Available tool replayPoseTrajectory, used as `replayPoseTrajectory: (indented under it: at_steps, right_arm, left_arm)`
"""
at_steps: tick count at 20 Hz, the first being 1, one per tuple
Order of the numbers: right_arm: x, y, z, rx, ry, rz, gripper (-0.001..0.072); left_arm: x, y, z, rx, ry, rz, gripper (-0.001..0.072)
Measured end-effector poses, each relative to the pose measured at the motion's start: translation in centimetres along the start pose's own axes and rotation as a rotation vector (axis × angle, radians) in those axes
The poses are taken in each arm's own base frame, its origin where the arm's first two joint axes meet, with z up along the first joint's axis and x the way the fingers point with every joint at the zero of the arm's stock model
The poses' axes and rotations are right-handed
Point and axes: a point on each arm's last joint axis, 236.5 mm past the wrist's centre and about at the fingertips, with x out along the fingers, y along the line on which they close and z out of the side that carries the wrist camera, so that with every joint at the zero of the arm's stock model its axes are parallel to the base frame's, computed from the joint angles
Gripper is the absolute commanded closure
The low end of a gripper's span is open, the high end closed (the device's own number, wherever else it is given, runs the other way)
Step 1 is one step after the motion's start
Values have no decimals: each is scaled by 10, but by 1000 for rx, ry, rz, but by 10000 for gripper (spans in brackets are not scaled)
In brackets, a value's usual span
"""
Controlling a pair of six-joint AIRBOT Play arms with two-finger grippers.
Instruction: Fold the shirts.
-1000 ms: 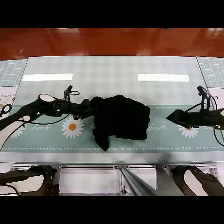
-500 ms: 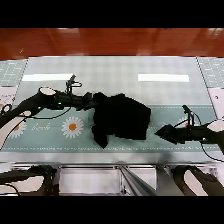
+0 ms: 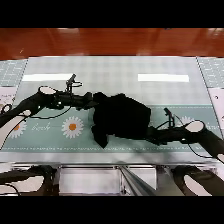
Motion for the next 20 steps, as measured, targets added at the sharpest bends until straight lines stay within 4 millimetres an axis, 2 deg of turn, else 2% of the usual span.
replayPoseTrajectory:
  at_steps: [2, 4, 9, 11, 13, 15, 16, 18, 20]
  right_arm:
    - [11, 7, 5, 15, -30, 5, 430]
    - [19, 10, 16, 32, -84, 4, 688]
    - [17, 31, 42, -41, -173, 29, 690]
    - [10, 52, 53, -115, -190, 46, 690]
    - [-7, 81, 71, -203, -218, 69, 690]
    - [-40, 118, 101, -305, -282, 88, 690]
    - [-65, 142, 118, -360, -332, 104, 690]
    - [-129, 191, 151, -469, -453, 130, 690]
    - [-204, 240, 168, -581, -581, 145, 690]
  left_arm:
    - [0, 0, 0, 0, 0, 0, 686]
    - [0, 0, 0, 0, 0, 0, 686]
    - [-2, 0, 1, 0, -3, -2, 686]
    - [-9, -2, 7, 5, -25, -5, 686]
    - [-27, -11, 22, 23, -75, -19, 686]
    - [-59, -30, 46, 65, -164, -44, 686]
    - [-81, -43, 61, 97, -222, -58, 687]
    - [-131, -77, 86, 176, -344, -86, 687]
    - [-189, -115, 107, 260, -485, -107, 687]
